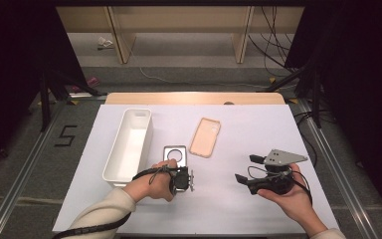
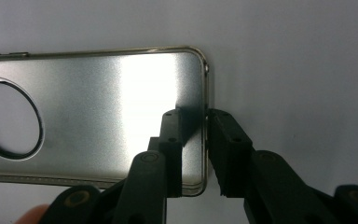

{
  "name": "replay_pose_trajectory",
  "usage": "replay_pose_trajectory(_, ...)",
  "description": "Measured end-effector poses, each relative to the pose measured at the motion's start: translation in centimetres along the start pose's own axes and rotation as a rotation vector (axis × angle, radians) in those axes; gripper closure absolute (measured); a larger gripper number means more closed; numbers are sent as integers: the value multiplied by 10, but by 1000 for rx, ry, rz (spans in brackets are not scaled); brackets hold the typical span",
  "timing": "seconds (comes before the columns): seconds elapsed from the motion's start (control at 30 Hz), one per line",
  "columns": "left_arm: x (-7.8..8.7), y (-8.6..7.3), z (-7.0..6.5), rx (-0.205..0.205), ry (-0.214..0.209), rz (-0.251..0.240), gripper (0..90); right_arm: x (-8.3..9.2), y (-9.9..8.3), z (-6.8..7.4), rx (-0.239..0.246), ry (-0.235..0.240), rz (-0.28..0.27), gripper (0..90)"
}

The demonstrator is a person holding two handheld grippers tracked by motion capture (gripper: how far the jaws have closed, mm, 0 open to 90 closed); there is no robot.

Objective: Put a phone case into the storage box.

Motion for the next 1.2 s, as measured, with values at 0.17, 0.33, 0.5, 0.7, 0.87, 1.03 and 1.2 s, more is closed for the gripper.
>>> replay_pose_trajectory(0.17, 0, 0, -1, -6, 0, -4, 782, 0, 0, 0, 0, 1, 1, 157)
replay_pose_trajectory(0.33, 0, 0, -2, -3, -3, -5, 803, 0, 0, 0, 0, 2, -1, 157)
replay_pose_trajectory(0.5, 0, 0, -4, 16, -7, -13, 839, -1, 0, 0, 0, 2, 0, 157)
replay_pose_trajectory(0.7, 1, 0, -4, 22, 9, -14, 866, -1, 0, 0, 1, 3, 1, 157)
replay_pose_trajectory(0.87, 2, -1, -5, 30, 4, -22, 876, -1, 0, 0, 0, 4, 0, 157)
replay_pose_trajectory(1.03, 2, -2, -6, 31, 14, -33, 882, -1, -1, 0, 0, 3, 2, 157)
replay_pose_trajectory(1.2, 5, -3, -9, 46, 61, -93, 884, -1, -1, 0, -1, 4, 1, 157)
Point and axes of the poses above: each handheld gripper's, and its own axes: x roughly backward along the jaws, y roughly out of its top, z roughly to its left, the point moved 7 cm from there along -x, roughly forward along the jaws, and after that the axes turned 8 degrees about -z, right-handed, at the moved point
